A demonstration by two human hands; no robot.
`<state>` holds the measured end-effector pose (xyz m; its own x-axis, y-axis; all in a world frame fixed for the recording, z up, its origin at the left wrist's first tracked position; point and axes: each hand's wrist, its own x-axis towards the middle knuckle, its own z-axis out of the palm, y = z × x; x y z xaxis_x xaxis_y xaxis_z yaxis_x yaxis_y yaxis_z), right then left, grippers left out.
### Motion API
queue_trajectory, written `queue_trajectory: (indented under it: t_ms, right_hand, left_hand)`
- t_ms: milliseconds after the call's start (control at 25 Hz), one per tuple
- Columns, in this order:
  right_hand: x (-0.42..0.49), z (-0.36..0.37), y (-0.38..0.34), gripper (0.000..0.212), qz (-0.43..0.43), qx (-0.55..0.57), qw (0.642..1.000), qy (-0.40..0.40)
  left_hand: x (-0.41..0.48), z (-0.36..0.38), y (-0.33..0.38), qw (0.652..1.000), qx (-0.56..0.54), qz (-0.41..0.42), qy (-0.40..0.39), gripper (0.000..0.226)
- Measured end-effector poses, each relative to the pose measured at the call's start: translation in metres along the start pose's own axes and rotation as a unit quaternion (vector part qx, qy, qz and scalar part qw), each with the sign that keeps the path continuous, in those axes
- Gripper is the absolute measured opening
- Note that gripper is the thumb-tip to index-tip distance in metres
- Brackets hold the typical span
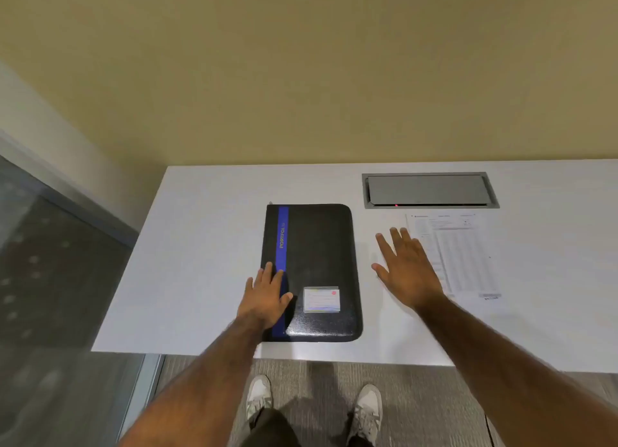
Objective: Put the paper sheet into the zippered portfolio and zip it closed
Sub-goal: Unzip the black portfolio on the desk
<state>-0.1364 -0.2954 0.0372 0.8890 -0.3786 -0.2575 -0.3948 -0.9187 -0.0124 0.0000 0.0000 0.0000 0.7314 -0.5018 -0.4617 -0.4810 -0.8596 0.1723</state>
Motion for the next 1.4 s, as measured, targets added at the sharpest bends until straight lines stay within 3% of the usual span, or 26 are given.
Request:
queue_trajectory:
  t_ms: [160, 360, 560, 680, 760, 880, 1040, 1200, 1400]
  right_hand:
    - [-0.009, 0.026, -0.002, 0.076, -0.001, -0.008, 0.997, -0.075]
    - [0.001, 0.043, -0.016, 0.063, 0.029, 0.083, 0.958, -0.273]
    - [0.034, 0.027, -0.036, 0.054, 0.109, 0.216, 0.941, -0.237]
    - [0.066, 0.004, -0.052, 0.047, 0.143, 0.335, 0.91, -0.201]
    - [0.092, -0.009, -0.055, 0.042, 0.17, 0.43, 0.869, -0.179]
    - [0.126, -0.011, -0.051, 0.046, 0.211, 0.561, 0.781, -0.176]
    - [0.158, 0.008, -0.039, 0.046, 0.251, 0.636, 0.711, -0.165]
    - [0.181, 0.01, -0.031, 0.032, 0.288, 0.652, 0.684, -0.153]
    - [0.203, 0.01, -0.019, 0.033, 0.312, 0.702, 0.619, -0.16]
  left_hand:
    - [-0.009, 0.01, 0.001, 0.998, 0.009, 0.003, -0.059, 0.07]
    - [0.003, 0.022, -0.013, 0.998, -0.005, 0.029, -0.049, 0.072]
    - [0.033, 0.009, -0.025, 0.996, -0.017, 0.075, -0.036, 0.064]
    - [0.06, -0.015, -0.033, 0.997, -0.061, 0.048, -0.006, 0.047]
    - [0.095, -0.038, -0.034, 0.99, -0.14, 0.001, 0.034, 0.031]
    - [0.153, -0.068, -0.039, 0.962, -0.235, -0.099, 0.095, 0.027]
    - [0.217, -0.095, -0.046, 0.945, -0.262, -0.172, 0.088, 0.03]
    - [0.256, -0.112, -0.038, 0.954, -0.236, -0.175, 0.053, 0.028]
    - [0.276, -0.116, -0.03, 0.957, -0.205, -0.204, 0.016, 0.03]
